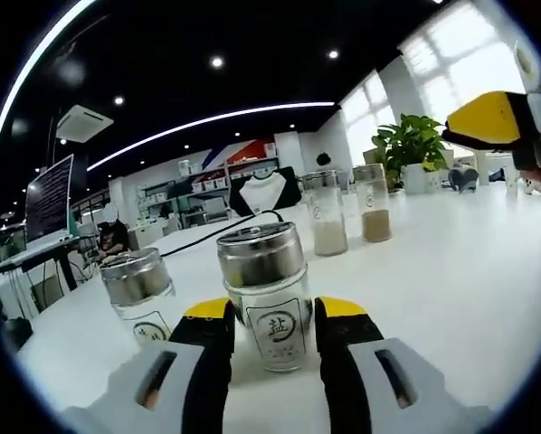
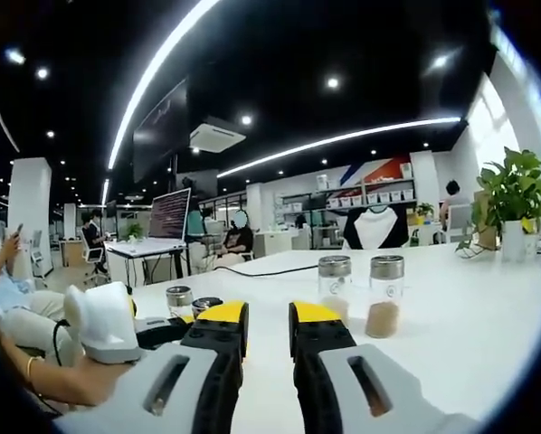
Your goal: Rotate the seasoning bottle until the label or dispensing opening points toward the visible target arrow and the bottle remains upright within the marked orientation range
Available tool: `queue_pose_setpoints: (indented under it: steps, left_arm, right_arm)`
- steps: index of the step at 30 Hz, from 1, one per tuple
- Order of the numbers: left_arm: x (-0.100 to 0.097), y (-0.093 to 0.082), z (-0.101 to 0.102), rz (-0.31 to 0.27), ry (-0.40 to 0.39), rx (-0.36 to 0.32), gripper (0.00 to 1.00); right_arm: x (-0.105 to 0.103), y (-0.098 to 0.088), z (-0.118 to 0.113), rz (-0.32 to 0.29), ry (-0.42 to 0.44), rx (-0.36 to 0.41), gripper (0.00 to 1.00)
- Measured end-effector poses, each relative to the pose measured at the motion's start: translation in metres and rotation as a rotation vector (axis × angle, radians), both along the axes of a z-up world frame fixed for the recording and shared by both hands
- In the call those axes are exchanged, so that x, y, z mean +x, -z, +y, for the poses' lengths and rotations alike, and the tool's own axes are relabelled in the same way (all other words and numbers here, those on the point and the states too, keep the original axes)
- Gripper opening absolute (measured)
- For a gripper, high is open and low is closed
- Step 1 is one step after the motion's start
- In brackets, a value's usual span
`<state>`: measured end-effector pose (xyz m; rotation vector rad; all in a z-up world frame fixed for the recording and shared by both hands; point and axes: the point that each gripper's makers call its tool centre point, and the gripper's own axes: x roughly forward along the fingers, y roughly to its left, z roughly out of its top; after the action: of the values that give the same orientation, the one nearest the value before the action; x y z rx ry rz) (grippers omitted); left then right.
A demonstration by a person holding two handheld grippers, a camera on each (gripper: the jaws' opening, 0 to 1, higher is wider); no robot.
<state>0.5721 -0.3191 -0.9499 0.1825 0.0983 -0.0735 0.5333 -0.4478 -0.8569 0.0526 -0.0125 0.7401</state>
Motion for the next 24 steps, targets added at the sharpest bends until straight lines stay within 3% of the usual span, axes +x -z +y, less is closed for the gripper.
queue_pose_setpoints:
  steps: [16, 24]
  left_arm:
    - [-0.011, 0.001, -0.005, 0.009, 0.013, -0.02, 0.41]
    - [-0.024, -0.016, -0.005, -0.009, 0.024, -0.013, 0.42]
  right_arm:
    - [0.003, 0.004, -0.003, 0.005, -0.005, -0.003, 0.15]
    - [0.002, 0.005, -0.006, 0.005, -0.006, -0.007, 0.16]
